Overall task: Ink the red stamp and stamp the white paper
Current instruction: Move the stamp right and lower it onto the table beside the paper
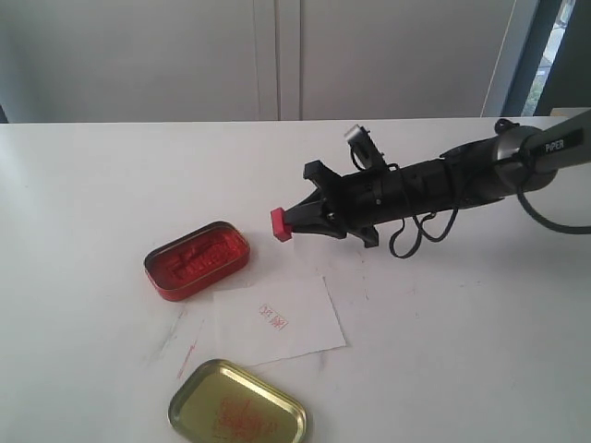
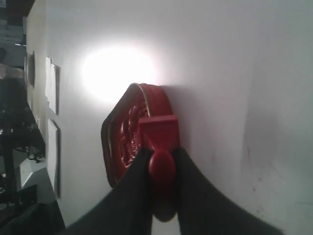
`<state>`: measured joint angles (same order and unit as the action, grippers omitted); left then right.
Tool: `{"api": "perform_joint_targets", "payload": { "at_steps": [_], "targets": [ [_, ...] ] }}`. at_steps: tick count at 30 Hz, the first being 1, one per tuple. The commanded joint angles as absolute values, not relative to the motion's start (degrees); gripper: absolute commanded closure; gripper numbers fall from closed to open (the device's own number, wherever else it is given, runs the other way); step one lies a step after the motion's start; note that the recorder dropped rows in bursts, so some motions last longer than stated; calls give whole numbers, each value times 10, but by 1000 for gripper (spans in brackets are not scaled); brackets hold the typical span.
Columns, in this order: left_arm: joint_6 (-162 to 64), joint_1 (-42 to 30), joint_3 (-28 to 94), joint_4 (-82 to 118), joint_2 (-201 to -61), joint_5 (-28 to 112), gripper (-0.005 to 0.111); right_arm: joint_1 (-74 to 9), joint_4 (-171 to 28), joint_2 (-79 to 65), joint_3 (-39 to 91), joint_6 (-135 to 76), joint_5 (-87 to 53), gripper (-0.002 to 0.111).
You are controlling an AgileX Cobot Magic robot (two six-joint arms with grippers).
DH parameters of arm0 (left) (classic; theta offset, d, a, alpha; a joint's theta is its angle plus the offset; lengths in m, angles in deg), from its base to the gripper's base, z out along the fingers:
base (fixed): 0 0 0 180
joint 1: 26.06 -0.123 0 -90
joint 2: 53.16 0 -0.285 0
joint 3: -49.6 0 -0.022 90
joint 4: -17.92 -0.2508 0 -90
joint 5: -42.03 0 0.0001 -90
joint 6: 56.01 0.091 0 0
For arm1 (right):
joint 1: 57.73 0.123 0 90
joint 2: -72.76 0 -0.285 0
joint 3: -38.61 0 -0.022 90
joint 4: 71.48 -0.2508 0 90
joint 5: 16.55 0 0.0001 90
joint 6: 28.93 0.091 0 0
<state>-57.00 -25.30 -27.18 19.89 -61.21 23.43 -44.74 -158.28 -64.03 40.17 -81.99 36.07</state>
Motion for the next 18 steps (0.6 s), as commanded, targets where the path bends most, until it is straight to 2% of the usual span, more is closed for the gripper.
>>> {"api": "perform_joint_targets", "payload": {
  "at_steps": [1, 5, 12, 18],
  "targets": [
    [-572, -254, -276, 200, -609, 230, 107, -451, -1632, -655, 400, -829, 387, 108],
    [-572, -254, -276, 200, -609, 230, 107, -451, -1637, -665, 400, -827, 389, 107],
    [-572, -254, -276, 200, -609, 230, 107, -451, -1641, -666, 400, -827, 378, 90],
    [-572, -254, -276, 200, -609, 230, 107, -451, -1634, -666, 400, -827, 362, 83]
  ]
}}
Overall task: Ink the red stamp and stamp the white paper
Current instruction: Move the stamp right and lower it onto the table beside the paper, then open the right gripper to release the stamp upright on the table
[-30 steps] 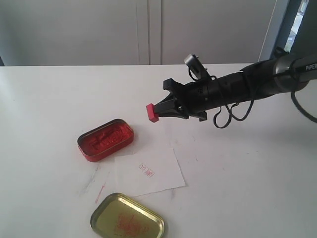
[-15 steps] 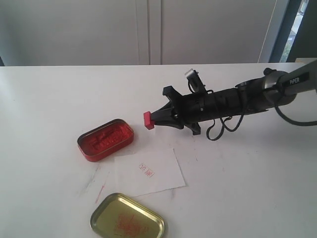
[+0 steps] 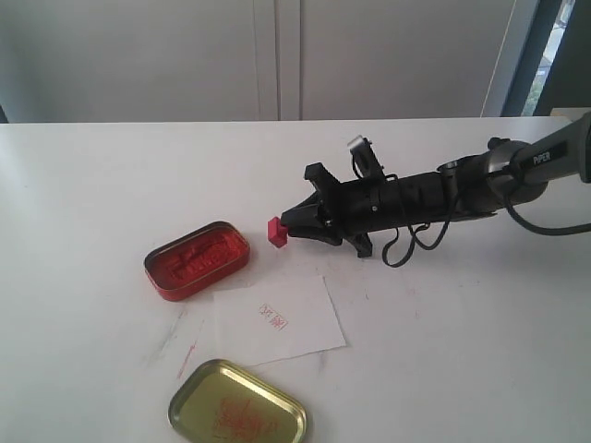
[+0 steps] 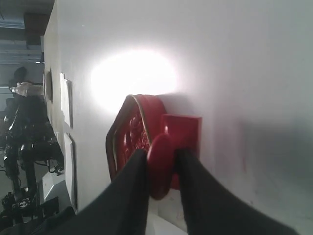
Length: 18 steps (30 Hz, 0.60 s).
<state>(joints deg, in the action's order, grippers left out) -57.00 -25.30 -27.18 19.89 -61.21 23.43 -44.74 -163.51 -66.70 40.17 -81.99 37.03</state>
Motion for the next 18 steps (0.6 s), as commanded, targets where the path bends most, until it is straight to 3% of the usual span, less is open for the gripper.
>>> {"api": "perform_joint_targets", "payload": {
  "at_steps": [1, 8, 18],
  "targets": [
    [-572, -254, -276, 200, -609, 230, 107, -451, -1629, -666, 400, -826, 359, 82],
    [-572, -254, -276, 200, -609, 230, 107, -452, -1560, -666, 400, -775, 327, 73],
    [-572, -254, -276, 200, -609, 230, 107, -480, -1515, -660, 400, -737, 311, 73]
  ]
}}
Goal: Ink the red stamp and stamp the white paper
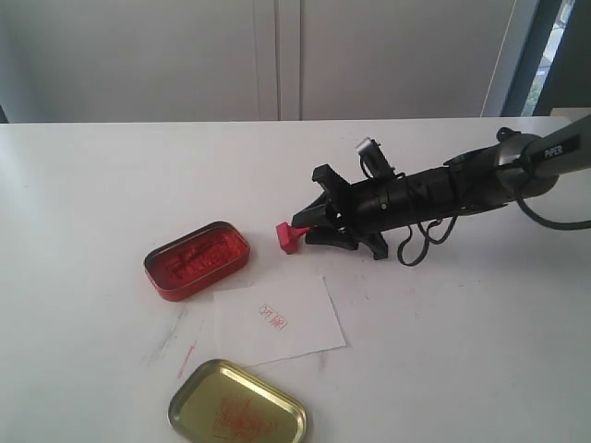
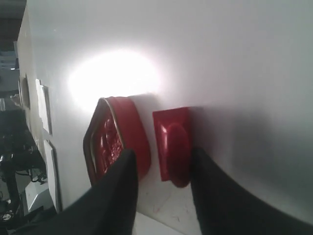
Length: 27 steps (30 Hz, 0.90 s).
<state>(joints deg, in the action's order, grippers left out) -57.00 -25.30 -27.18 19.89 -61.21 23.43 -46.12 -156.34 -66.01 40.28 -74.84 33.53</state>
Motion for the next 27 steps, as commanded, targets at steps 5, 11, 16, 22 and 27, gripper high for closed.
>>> {"api": "perform_joint_targets", "payload": {
  "at_steps": [5, 11, 16, 22, 27],
  "targets": [
    [-572, -254, -276, 200, -609, 230, 107, -499, -1482, -657, 400, -719, 318, 73],
    [-572, -254, -276, 200, -609, 230, 107, -520, -1417, -649, 400, -692, 325, 73],
    [-572, -254, -276, 200, -609, 230, 107, -530, -1352, -621, 400, -689, 362, 74],
    [-572, -254, -276, 200, -609, 230, 107, -530, -1214, -580, 400, -607, 399, 94],
    [-572, -254, -276, 200, -609, 230, 107, -530, -1127, -538, 400, -542, 408, 108]
  ]
}}
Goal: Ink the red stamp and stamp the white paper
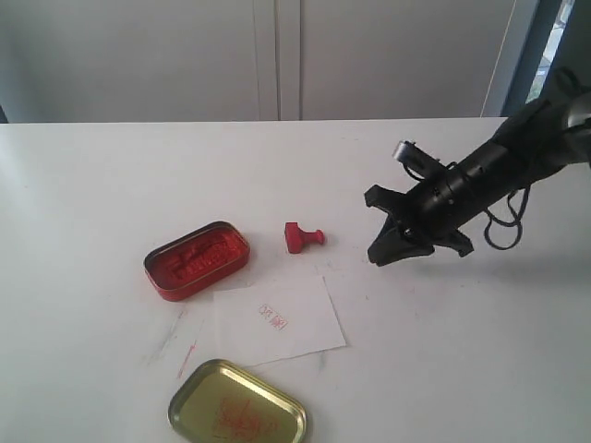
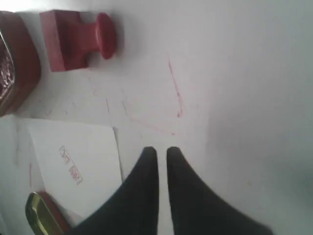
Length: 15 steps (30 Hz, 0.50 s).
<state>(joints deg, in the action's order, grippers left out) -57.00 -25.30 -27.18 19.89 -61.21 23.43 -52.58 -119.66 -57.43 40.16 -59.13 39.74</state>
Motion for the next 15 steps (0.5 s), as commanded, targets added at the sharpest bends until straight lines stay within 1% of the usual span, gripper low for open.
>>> {"api": "perform_joint_targets", "payload": {
  "at_steps": [1, 8, 15],
  "targets": [
    [-572, -254, -276, 200, -609, 230, 107, -530, -1103, -528, 400, -524, 408, 108],
    [-572, -254, -276, 200, -609, 230, 107, -530, -984, -465, 355, -437, 374, 108],
    [-572, -254, -276, 200, -609, 230, 107, -532, -917, -398, 288, -393, 329, 108]
  ]
}}
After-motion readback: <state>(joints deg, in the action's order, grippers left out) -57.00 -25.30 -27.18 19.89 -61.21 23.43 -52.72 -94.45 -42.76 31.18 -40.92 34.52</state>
